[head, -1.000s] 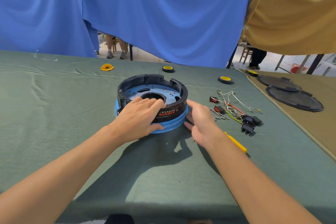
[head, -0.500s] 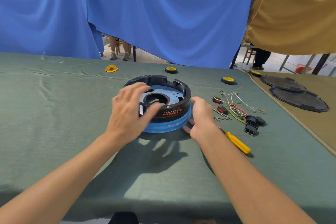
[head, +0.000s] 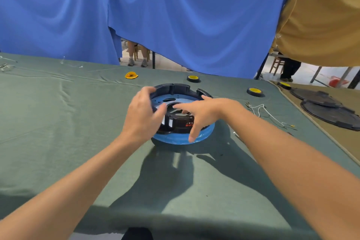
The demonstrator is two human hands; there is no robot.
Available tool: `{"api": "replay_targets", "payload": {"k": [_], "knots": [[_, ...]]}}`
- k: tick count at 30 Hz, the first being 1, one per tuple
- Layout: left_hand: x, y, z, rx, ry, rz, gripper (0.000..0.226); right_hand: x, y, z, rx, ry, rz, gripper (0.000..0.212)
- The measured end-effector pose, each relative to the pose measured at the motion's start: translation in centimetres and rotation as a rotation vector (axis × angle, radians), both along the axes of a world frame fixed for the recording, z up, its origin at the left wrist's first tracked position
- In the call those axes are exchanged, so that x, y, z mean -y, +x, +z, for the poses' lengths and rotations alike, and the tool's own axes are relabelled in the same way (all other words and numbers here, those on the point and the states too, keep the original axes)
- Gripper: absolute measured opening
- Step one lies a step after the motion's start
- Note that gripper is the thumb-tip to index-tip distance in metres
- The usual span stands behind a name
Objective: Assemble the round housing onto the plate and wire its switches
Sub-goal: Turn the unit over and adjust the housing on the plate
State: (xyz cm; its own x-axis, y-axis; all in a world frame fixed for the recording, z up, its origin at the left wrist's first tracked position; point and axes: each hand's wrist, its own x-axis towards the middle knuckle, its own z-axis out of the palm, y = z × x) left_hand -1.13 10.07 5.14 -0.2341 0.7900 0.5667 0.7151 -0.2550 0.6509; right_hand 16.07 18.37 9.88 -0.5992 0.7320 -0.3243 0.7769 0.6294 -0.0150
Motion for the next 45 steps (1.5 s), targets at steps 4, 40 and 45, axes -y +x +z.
{"api": "replay_targets", "payload": {"k": [4,40,45], "knots": [[-0.9,0.0,2.3,-0.618,-0.220,-0.291,0.056,-1.3,0.1,-0.1,0.118,-0.016,0.036,0.117],[-2.5,4.4,1.3,-0.798,-0.109,-0.234,0.075,7.4,3.7,-5.1,-2.103,-1.150,-1.209,0.016],[-1.3,4.5,-0.1,-0.681,0.106,-0.221,0.064,7.7,3.3,-4.8,-2.144,-1.145,-1.219,0.015]]}}
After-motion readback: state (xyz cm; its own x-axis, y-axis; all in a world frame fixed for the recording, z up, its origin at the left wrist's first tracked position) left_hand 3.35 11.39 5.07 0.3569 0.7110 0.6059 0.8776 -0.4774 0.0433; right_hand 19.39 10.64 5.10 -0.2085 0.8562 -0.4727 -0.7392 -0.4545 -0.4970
